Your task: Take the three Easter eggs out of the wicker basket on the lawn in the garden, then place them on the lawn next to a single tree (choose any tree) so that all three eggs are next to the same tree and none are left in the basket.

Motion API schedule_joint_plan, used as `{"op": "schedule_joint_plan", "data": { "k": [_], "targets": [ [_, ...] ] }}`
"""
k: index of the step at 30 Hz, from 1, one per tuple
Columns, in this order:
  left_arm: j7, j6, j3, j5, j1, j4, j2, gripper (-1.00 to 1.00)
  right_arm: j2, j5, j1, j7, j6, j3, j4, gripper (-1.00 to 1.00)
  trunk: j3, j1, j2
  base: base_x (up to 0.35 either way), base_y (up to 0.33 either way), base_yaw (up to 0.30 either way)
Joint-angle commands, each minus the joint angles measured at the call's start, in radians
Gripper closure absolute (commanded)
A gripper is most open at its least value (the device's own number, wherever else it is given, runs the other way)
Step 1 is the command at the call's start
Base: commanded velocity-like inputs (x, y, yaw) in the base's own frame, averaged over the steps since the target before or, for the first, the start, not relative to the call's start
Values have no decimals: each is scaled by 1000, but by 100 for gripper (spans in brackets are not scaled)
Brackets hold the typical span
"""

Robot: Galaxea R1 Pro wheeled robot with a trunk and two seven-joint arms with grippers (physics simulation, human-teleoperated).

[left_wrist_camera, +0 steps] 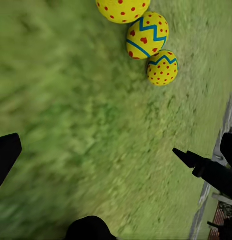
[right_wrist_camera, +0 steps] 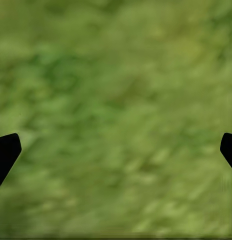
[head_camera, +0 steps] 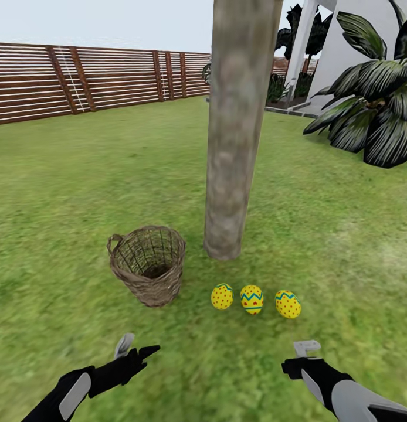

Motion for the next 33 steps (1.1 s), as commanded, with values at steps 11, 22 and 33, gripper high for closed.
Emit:
{"op": "schedule_joint_plan", "data": {
  "k": [11, 22, 33],
  "targets": [
    [1, 2, -25, 8, -1, 64, -11, -100, 2, 29, 26, -2, 5, -8, 5, -100, 34, -42, 77, 0, 0, 0],
    [1, -23, -25, 8, -1, 99, -4, -100, 2, 37, 38, -4, -36, -8, 8, -100, 68, -85, 154, 0, 0, 0],
    [6, -99, -25, 8, 0, 121, -11, -100, 2, 37, 55, -4, -134, -8, 32, -100, 103, -127, 231, 0, 0, 0]
  ]
}}
